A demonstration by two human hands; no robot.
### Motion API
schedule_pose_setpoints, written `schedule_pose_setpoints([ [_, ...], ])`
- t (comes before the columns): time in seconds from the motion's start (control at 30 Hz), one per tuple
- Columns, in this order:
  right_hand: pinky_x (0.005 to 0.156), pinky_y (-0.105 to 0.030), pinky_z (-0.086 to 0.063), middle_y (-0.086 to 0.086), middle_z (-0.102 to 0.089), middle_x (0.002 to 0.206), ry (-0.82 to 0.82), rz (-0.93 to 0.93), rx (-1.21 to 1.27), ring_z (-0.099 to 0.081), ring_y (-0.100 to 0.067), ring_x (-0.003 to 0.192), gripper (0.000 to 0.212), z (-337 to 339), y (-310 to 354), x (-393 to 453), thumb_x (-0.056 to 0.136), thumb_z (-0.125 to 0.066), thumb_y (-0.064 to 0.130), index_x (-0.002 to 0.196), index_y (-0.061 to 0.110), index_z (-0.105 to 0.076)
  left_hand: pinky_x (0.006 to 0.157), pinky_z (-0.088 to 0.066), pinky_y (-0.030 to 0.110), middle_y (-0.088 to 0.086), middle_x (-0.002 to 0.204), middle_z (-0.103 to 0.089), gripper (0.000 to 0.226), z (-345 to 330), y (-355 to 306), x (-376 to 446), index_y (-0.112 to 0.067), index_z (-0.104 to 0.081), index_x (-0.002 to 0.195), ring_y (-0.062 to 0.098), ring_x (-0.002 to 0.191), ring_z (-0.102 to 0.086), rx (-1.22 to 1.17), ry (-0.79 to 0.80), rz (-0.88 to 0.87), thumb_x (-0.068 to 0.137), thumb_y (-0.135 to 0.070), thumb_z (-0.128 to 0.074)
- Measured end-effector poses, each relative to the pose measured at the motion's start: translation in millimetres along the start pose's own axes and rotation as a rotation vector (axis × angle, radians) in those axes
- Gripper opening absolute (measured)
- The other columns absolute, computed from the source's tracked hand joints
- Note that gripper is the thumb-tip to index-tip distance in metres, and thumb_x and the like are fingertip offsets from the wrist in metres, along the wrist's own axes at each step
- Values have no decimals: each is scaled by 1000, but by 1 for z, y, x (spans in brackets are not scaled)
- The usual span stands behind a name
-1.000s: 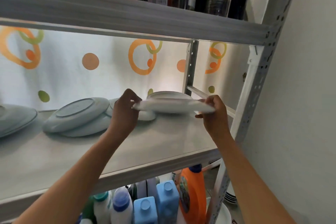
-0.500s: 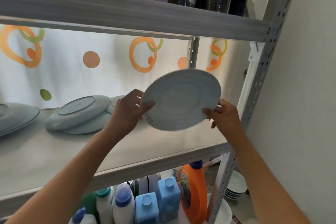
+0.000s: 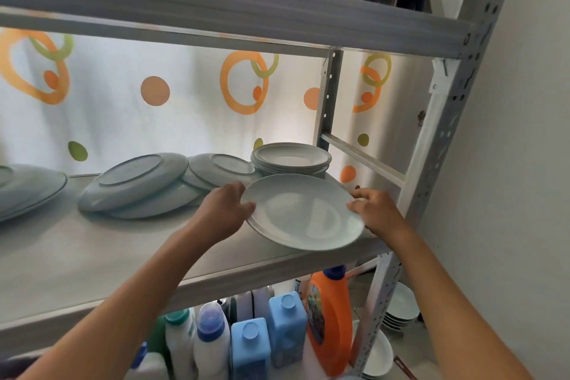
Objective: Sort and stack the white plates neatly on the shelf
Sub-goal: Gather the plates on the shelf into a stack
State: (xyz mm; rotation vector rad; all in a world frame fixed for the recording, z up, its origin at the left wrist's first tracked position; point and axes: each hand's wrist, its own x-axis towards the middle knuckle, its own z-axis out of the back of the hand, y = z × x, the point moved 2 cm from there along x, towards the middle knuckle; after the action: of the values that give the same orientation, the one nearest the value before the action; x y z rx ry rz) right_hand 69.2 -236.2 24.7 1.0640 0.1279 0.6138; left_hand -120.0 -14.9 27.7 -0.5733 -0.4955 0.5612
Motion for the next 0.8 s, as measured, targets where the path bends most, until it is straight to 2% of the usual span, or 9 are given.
schedule_pose_setpoints([
  [0.13, 67, -24, -48, -6, -69, 99, 38, 1, -109, -63, -23, 94, 18, -1, -6, 6, 90, -59, 12, 104, 12, -71, 69, -45, 31, 4, 91, -68, 24, -11, 3, 2, -14, -66, 104, 23, 84, -62, 68, 46, -22, 86, -29, -59],
  [0.27, 82, -30, -48, -4, -67, 101, 36, -21, -163, -62, -23, 98, 21, -1, -16, 17, 90, -60, 14, 109, 13, -70, 77, -47, 33, 8, 106, -67, 29, -25, 5, 9, -14, -61, 113, 26, 95, -61, 141, 72, -16, 91, -31, -53],
  [0.33, 83, -30, -47, -4, -67, 102, 34, -30, -200, -62, -23, 98, 23, -2, -20, 22, 90, -61, 16, 112, 13, -69, 80, -47, 34, 11, 112, -65, 30, -29, 6, 12, -12, -59, 114, 29, 101, -60, 171, 72, -8, 93, -31, -51],
  [0.43, 85, -31, -47, -4, -67, 101, 53, -62, -251, -62, -23, 100, 24, -3, -24, 31, 88, -63, 21, 110, 15, -69, 78, -48, 36, 15, 107, -65, 27, -31, 4, 19, -8, -57, 108, 32, 98, -60, 230, 30, -34, 93, -29, -49],
  [0.5, 83, -31, -47, -2, -67, 95, 65, -110, -315, -63, -23, 96, 18, -3, -25, 39, 88, -63, 28, 100, 16, -70, 72, -47, 36, 16, 99, -66, 23, -30, 1, 23, -7, -54, 102, 34, 91, -61, 305, -15, -82, 93, -28, -48],
  [0.57, 78, -31, -47, -1, -66, 86, 7, -124, -437, -63, -24, 89, 25, -2, -21, 45, 89, -59, 37, 90, 14, -69, 70, -47, 36, 14, 95, -66, 21, -30, -2, 28, -9, -53, 99, 34, 88, -61, 367, -45, -116, 94, -29, -47],
  [0.67, 68, -29, -42, -4, -59, 70, -208, -33, -577, -56, -28, 73, 31, -4, -5, 56, 92, -52, 37, 80, 9, -60, 67, -43, 34, 14, 95, -67, 21, -27, -5, 36, -10, -53, 94, 35, 87, -62, 434, -111, -134, 93, -29, -45],
  [0.73, 66, -28, -38, -5, -52, 62, -286, -15, -509, -51, -30, 68, 33, -12, 9, 67, 91, -51, 34, 72, 8, -54, 70, -46, 34, 14, 99, -68, 25, -24, -7, 41, -10, -57, 103, 34, 90, -63, 418, -153, -136, 93, -29, -45],
  [0.8, 66, -29, -40, -11, -59, 69, -315, -29, -439, -56, -35, 73, 34, -20, 22, 84, 91, -54, 36, 73, 7, -54, 76, -52, 38, 13, 101, -69, 29, -20, -10, 46, -11, -57, 113, 33, 91, -64, 379, -158, -147, 93, -29, -45],
])
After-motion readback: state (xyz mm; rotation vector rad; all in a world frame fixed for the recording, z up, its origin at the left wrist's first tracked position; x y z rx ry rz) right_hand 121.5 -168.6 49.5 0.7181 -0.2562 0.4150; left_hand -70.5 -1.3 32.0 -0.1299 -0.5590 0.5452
